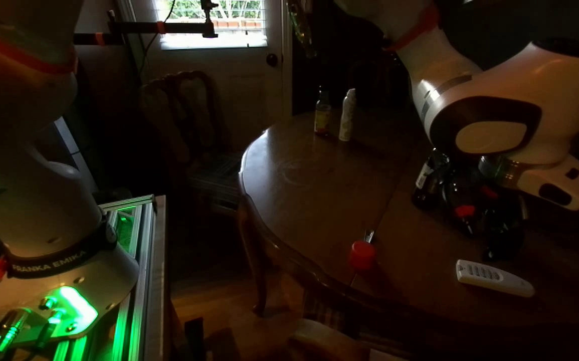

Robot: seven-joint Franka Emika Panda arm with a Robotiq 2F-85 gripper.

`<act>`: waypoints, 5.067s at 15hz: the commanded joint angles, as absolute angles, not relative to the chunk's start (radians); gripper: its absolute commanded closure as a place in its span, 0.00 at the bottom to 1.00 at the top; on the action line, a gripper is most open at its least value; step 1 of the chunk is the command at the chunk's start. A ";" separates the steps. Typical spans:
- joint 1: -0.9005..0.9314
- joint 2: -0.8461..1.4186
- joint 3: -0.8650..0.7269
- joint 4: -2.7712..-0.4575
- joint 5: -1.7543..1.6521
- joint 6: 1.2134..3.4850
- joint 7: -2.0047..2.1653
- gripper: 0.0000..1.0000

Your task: Move the white remote to the left.

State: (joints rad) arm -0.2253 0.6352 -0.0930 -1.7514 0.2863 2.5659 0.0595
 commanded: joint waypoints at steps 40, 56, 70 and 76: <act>-0.221 1.026 -0.137 -1.242 0.170 2.302 0.210 0.30; -0.206 0.662 -0.130 -1.734 0.025 2.301 -0.125 0.71; -0.166 0.173 -0.070 -2.461 -0.280 2.637 -0.520 0.71; -0.154 0.269 -0.082 -2.332 -0.255 2.585 -0.458 0.46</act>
